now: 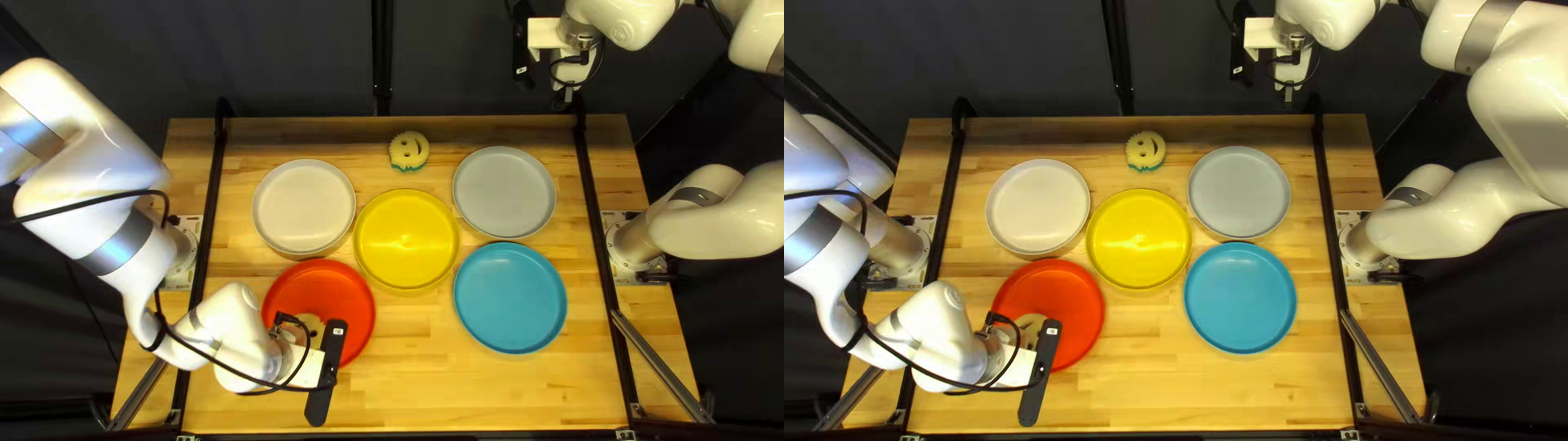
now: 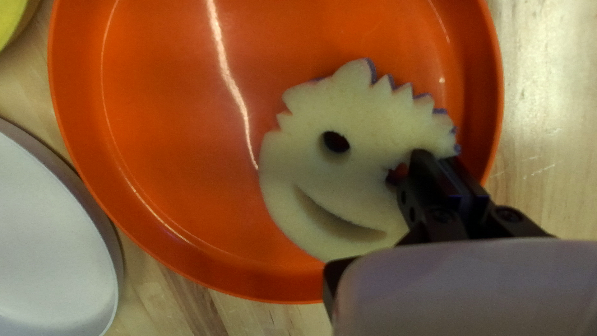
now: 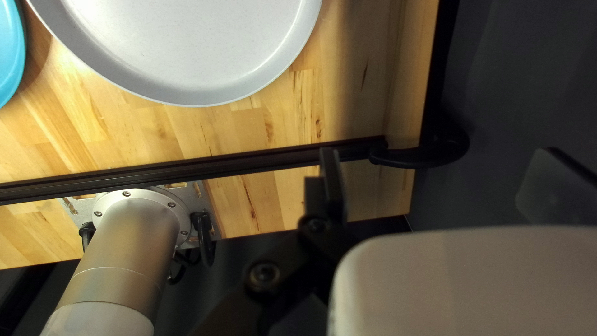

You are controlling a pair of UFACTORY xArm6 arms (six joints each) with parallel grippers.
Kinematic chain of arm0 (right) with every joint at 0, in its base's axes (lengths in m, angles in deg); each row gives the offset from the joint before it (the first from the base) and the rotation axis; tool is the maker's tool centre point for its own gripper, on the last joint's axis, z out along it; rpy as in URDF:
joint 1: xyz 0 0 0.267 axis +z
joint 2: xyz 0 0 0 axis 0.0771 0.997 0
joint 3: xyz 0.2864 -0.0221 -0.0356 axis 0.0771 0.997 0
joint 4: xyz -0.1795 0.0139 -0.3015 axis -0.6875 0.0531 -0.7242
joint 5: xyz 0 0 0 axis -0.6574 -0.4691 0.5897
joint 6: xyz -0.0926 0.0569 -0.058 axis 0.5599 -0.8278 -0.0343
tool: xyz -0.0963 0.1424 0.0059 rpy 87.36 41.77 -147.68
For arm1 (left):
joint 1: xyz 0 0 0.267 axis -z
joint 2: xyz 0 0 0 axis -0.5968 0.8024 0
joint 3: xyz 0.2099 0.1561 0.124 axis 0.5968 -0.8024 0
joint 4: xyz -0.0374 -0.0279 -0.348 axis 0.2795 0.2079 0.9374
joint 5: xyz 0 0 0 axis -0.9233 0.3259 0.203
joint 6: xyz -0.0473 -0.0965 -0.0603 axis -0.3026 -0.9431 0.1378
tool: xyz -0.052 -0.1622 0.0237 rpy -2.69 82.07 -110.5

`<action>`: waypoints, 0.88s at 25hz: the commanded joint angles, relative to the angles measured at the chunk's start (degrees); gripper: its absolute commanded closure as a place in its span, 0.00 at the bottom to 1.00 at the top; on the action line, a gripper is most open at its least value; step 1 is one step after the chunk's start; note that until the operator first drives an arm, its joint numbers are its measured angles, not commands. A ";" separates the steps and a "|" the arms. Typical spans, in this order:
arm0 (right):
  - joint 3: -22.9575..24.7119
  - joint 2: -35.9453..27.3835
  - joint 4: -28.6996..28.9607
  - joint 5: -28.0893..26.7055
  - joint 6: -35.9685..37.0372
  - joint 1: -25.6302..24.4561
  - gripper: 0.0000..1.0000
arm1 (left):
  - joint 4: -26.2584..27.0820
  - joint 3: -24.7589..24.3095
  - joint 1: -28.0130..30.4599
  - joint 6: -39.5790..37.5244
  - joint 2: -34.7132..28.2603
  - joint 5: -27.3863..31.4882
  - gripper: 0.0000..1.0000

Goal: Pick up sponge and scrub the plate

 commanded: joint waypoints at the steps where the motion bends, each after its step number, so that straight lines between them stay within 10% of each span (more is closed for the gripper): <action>1: 0.00 0.00 0.00 0.00 0.00 0.00 0.00 | -0.87 2.21 -2.51 2.49 2.45 -1.43 1.00; 10: 0.00 0.00 0.00 0.00 0.00 0.00 0.00 | -2.21 5.80 -5.51 6.05 4.40 -1.04 1.00; 22: 0.00 0.00 0.00 0.00 0.00 0.00 0.00 | 0.04 -5.03 -0.98 0.65 -5.19 0.02 1.00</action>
